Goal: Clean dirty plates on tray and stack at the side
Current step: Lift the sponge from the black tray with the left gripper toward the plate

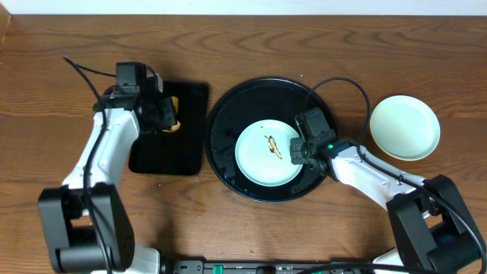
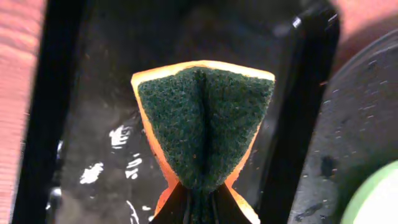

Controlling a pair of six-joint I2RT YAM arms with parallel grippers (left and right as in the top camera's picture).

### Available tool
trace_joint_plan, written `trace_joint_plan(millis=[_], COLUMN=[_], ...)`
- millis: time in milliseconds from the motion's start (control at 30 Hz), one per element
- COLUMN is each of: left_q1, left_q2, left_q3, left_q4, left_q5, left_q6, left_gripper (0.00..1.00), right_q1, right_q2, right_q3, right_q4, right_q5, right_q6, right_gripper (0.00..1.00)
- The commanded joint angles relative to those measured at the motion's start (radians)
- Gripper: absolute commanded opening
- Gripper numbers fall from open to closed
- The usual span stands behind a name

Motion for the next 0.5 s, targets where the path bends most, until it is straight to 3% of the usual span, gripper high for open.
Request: trace_joint_plan(millis=[0,467], left_q1=[0.002,0.002], left_q2=[-0.058,-0.164], left_q3=[0.003,0.003], left_q4=[0.009,0.118], left_q5=[-0.017,-0.059], left_q6=[0.009,-0.001], left_gripper=[0.07,0.07], right_q1=[-0.003,-0.003], right_q2=[0.049,0.049], right_q3=[-0.019,-0.019], right_q4=[-0.014,-0.014], right_q5=[-0.005,-0.004], right_q6=[-0.013,-0.013], right_gripper=[0.01,0.01])
